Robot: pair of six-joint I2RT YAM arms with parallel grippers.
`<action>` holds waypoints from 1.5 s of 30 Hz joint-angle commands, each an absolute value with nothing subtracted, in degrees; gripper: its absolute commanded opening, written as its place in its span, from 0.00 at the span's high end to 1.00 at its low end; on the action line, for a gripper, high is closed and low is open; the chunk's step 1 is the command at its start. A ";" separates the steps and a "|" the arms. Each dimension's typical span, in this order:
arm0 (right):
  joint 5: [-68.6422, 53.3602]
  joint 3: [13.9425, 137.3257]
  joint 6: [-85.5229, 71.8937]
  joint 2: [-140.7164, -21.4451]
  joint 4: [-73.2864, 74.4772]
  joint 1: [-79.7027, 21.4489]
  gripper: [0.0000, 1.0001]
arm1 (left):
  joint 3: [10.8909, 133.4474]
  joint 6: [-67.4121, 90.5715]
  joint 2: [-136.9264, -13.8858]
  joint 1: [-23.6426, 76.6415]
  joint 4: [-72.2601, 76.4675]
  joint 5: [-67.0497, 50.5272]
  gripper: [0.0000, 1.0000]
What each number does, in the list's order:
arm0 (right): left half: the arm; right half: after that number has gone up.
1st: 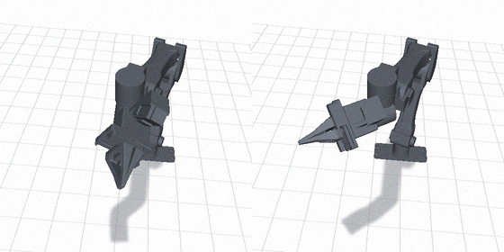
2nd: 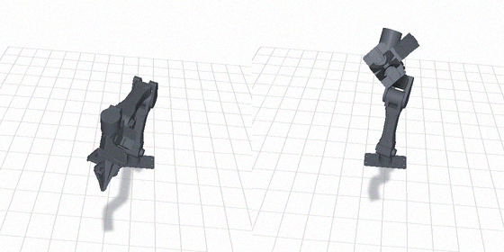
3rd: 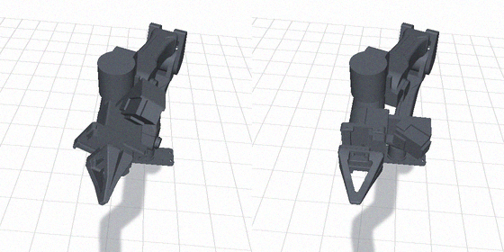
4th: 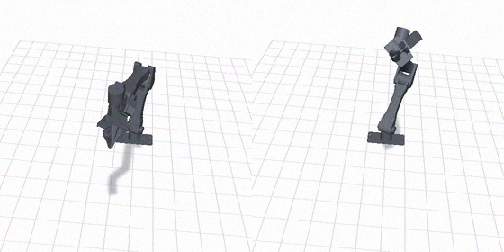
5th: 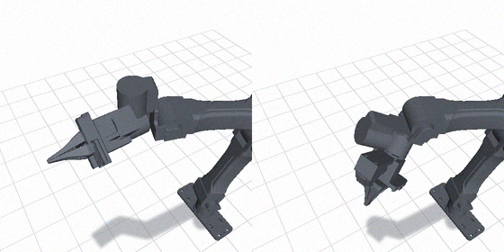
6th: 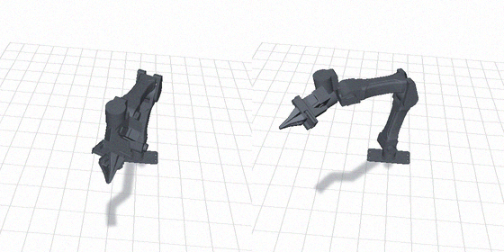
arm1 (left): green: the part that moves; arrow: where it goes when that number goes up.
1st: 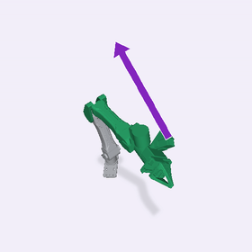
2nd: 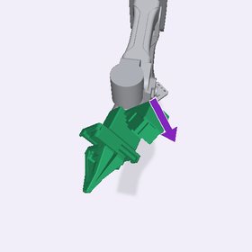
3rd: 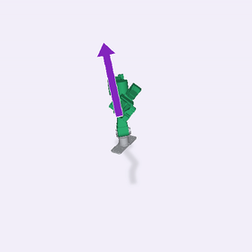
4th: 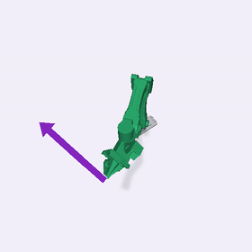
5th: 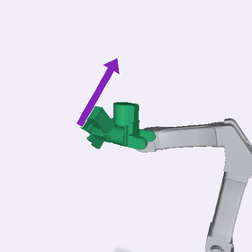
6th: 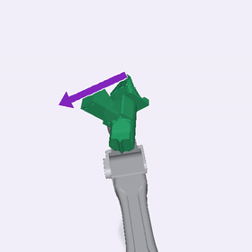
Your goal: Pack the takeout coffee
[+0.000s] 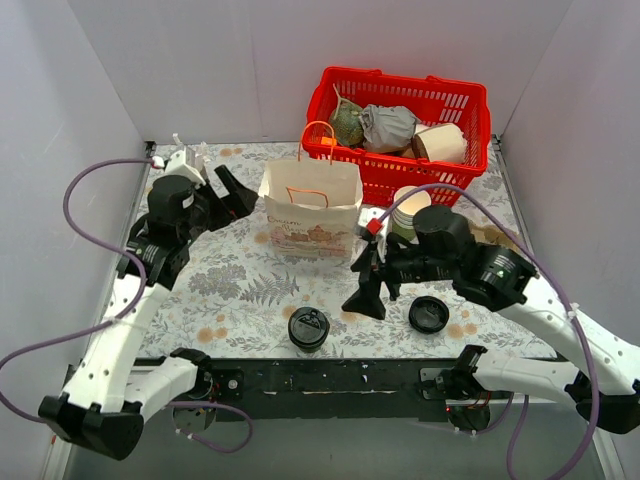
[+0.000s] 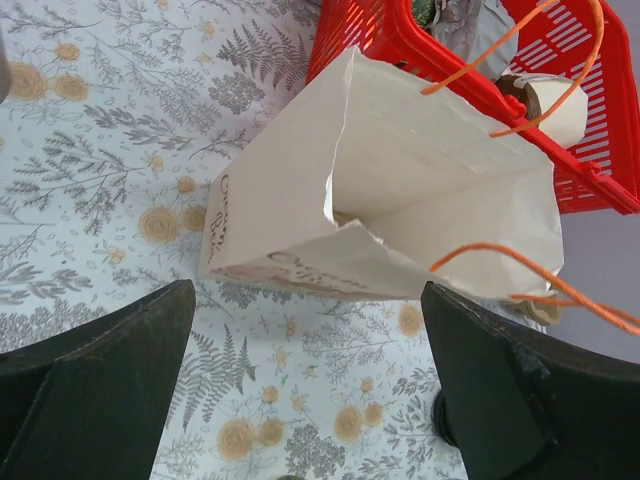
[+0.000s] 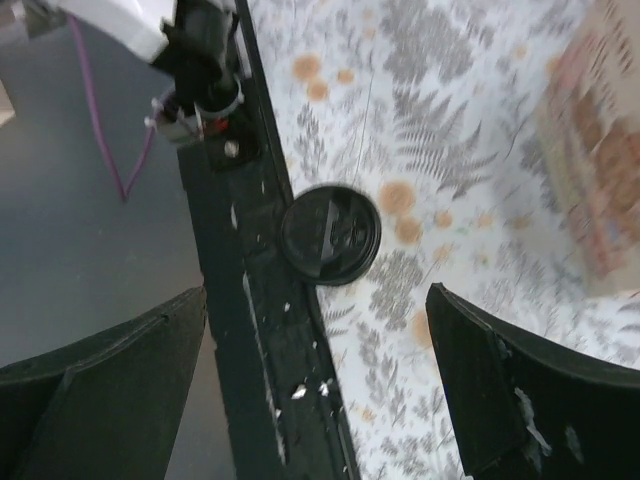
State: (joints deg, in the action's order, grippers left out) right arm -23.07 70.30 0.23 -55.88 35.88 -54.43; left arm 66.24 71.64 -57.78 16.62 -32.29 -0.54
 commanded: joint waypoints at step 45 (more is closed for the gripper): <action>0.44 67.59 -1.14 -84.20 26.72 -67.06 0.43 | 55.11 69.61 -43.42 16.70 -39.73 -5.10 0.02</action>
